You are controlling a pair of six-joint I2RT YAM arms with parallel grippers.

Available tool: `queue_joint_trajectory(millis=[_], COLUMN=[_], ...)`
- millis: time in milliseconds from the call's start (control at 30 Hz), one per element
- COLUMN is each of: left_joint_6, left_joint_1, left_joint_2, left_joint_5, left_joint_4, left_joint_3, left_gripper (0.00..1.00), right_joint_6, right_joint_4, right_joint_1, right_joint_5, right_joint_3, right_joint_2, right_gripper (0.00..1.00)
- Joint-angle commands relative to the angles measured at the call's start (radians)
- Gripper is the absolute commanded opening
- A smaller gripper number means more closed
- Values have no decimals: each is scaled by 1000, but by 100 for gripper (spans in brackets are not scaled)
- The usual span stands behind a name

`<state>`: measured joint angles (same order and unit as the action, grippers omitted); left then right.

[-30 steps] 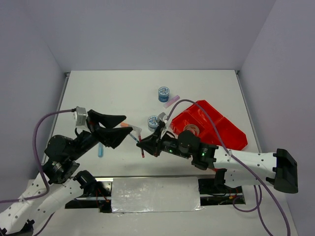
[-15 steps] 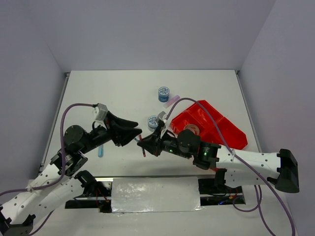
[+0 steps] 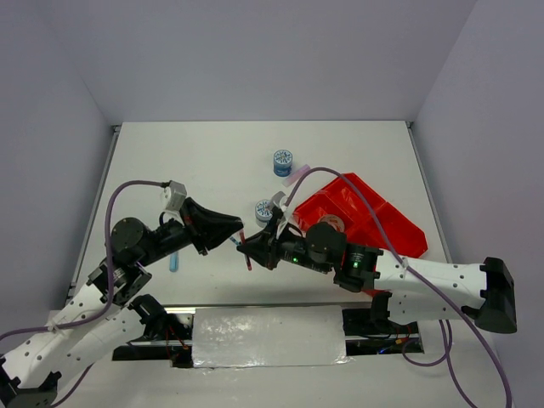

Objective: Sort the stationery into containers
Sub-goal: Close the pen cap on the pen.

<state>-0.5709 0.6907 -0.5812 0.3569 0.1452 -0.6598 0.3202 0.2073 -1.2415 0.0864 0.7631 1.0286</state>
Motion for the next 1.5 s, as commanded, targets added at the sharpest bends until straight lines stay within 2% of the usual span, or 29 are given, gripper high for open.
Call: queue_joint_trajectory(millis=[0,267,567,633,733,1033,1267,1467], left_joint_6=[22,14,-44,-49,-46,-60,-67,-87], left_joint_1=[3,3,3,3,4,36,113,170], left_joint_2=[-12,13,58,49,21,-28,-111,-149], left_joint_5=[36,63,71,85,100,70,-13,-78], left_joint_4=[42,57,160,165,145,142,208,229], left_joint_3=[3,71,213,218,215,293,354,376], left_gripper=[17,0,0,0,0,0,0,0], right_joint_6=[-23,-61,-90,-115,-173,-285,-282,-369], right_joint_4=[20,27,168,210,178,86,147,159], right_joint_1=[-6,-7,-6,-1,-1,-3,-1,4], right_joint_5=[-4,48,162,139,75,75,46,30], right_joint_3=[68,129,232,242,309,487,536,610], right_joint_2=[-9,-22,4,7,39,70,54,86], right_gripper=[0,0,0,0,0,0,0,0])
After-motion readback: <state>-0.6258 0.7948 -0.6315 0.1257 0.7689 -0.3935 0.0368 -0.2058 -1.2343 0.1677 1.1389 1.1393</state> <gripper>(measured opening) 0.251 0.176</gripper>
